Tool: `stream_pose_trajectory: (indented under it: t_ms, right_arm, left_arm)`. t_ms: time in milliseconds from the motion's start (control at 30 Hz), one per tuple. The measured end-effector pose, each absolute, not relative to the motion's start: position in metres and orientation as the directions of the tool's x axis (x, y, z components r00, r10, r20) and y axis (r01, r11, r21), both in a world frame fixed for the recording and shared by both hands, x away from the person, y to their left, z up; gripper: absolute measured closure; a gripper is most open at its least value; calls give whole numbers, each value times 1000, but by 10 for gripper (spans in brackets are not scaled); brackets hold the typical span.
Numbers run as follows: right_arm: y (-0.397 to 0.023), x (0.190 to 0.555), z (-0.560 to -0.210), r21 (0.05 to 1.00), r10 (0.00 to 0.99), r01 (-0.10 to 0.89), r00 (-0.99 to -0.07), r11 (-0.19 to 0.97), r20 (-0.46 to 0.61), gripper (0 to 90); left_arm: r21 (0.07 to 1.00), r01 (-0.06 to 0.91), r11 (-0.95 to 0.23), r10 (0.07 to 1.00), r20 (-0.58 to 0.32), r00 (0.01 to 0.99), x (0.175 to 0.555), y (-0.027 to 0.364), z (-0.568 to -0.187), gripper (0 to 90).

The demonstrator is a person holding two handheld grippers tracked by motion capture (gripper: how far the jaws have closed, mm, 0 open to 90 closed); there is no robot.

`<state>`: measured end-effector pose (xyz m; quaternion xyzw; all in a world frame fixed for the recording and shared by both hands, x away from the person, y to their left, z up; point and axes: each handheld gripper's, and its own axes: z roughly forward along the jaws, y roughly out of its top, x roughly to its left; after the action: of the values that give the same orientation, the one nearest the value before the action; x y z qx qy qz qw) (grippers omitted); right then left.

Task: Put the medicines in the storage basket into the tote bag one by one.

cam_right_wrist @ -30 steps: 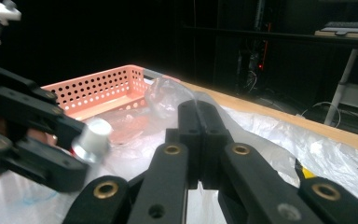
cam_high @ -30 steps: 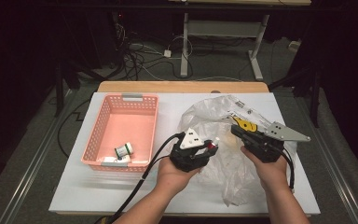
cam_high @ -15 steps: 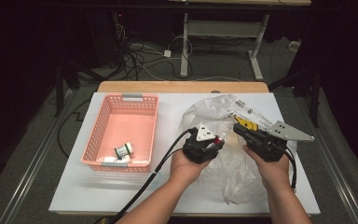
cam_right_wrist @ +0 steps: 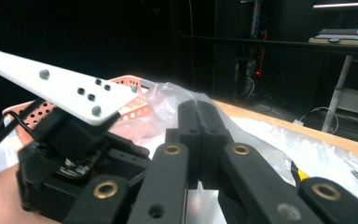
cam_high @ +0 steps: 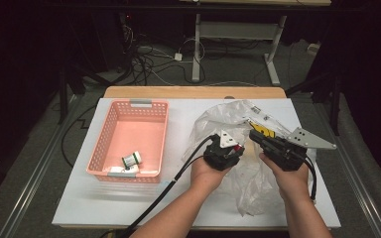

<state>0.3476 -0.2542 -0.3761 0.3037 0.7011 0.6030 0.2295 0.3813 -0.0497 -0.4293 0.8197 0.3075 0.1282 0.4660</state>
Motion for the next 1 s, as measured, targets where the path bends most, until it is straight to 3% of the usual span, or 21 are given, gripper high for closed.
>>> stream_pose_trajectory:
  t_ms: [700,1000]
  right_arm:
    - [-260,352,-378,984,708,158,-704,77,58,900]
    - [-263,353,-380,984,712,165,-699,70,66,900]
  left_arm:
    - [815,429,-390,645,-91,759,409,-75,-452,652]
    - [821,418,-389,592,-126,796,398,-72,-443,439]
